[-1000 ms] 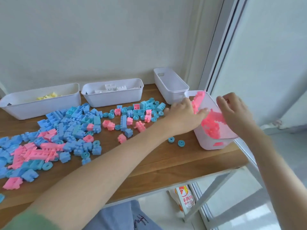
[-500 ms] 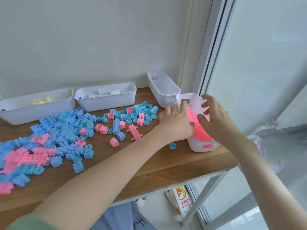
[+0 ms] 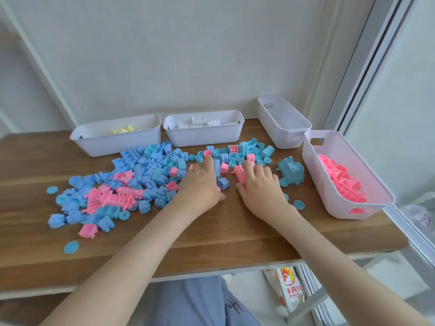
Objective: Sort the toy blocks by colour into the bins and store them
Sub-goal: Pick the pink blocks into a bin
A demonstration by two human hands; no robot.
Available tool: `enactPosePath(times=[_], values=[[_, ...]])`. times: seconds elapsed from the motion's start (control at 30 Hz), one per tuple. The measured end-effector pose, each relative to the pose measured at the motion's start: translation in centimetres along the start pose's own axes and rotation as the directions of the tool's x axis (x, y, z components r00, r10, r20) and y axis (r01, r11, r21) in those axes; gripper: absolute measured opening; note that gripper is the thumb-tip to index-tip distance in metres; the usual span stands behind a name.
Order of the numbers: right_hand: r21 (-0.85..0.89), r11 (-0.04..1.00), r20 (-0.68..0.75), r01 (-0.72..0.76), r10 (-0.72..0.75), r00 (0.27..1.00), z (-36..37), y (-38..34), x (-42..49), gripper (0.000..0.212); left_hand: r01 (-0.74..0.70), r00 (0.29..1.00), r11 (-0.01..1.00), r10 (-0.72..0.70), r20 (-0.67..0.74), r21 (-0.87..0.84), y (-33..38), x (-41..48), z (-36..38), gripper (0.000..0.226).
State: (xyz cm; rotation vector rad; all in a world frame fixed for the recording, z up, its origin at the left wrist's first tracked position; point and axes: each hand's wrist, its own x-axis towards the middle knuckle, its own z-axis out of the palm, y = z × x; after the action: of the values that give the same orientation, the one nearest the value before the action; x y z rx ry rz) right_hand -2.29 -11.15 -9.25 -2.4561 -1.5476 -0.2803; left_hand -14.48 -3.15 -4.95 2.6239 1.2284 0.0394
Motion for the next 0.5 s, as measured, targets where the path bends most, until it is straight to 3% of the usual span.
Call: enactPosePath(times=[0.1, 0.17, 0.3, 0.4, 0.5], values=[[0.014, 0.999, 0.024, 0.036, -0.036, 0.999, 0.1, -0.6, 0.9, 0.038, -0.017, 1.0, 1.0, 0.017, -0.011, 0.008, -0.2, 0.3, 0.3, 0.04], [0.093, 0.994, 0.02, 0.051, -0.053, 0.998, -0.2, -0.6, 0.9, 0.032, -0.018, 0.999, 0.999, 0.019, -0.028, 0.038, -0.2, 0.2, 0.4, 0.025], [0.343, 0.939, -0.096, 0.03, 0.003, 0.995, -1.8, 0.2, -0.1, 0.028, -0.031, 0.986, 0.999, 0.037, -0.161, 0.041, 0.8, -0.1, -0.2, 0.022], [0.512, 0.858, -0.18, 0.02, 0.085, 0.98, -4.2, 1.2, -0.6, 0.016, -0.125, 0.96, 0.992, 0.119, -0.255, -0.009, 3.1, 0.0, -1.1, 0.025], [0.517, 0.855, -0.256, 0.034, 0.116, 0.96, -7.5, 3.8, -0.8, 0.016, -0.202, 0.936, 0.97, 0.152, -0.317, -0.133, 6.8, 0.3, -2.3, 0.025]])
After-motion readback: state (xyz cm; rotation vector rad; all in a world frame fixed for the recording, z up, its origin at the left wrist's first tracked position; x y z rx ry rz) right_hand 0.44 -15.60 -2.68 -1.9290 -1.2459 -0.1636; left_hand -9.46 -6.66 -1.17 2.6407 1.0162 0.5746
